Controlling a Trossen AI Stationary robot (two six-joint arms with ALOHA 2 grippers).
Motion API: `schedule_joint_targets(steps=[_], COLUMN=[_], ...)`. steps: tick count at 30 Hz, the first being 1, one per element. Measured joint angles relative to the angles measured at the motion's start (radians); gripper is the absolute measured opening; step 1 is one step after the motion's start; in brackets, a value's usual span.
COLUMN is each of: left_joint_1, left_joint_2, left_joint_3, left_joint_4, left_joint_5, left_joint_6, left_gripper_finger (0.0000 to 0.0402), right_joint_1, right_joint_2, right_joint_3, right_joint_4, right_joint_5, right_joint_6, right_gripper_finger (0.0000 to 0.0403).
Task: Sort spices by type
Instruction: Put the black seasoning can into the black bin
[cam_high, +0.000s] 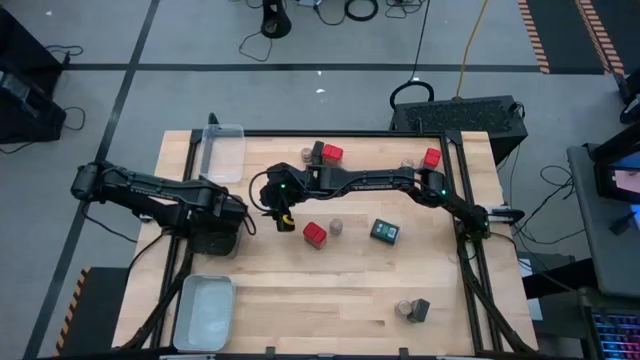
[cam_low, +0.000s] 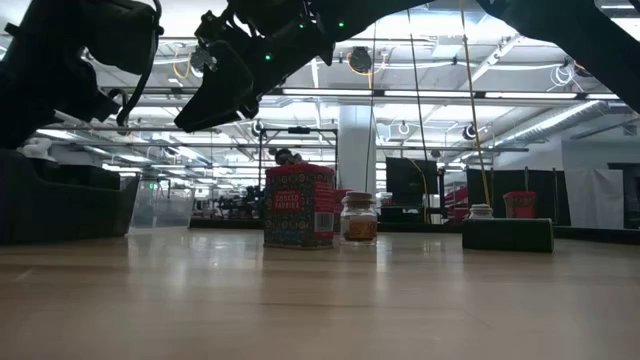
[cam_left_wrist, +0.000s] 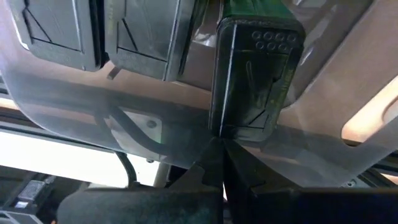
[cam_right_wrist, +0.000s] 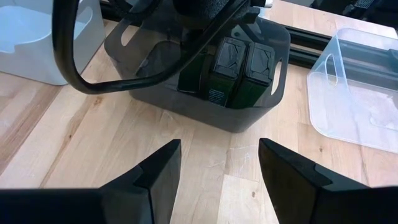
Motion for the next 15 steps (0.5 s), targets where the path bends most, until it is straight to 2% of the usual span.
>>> schedule_joint_targets(steps=[15], left_joint_1=[0.000], left_joint_2=[0.000], left_joint_3=[0.019], left_joint_4=[0.047], left_joint_5=[-0.083], left_joint_6=[0.053], left_gripper_finger=[0.0002], right_joint_1=[0.000], right_joint_2=[0.000], right_joint_3=[0.000], right_joint_4=[0.000], right_joint_5=[0.000], right_joint_6=[0.001], right_gripper_finger=[0.0199])
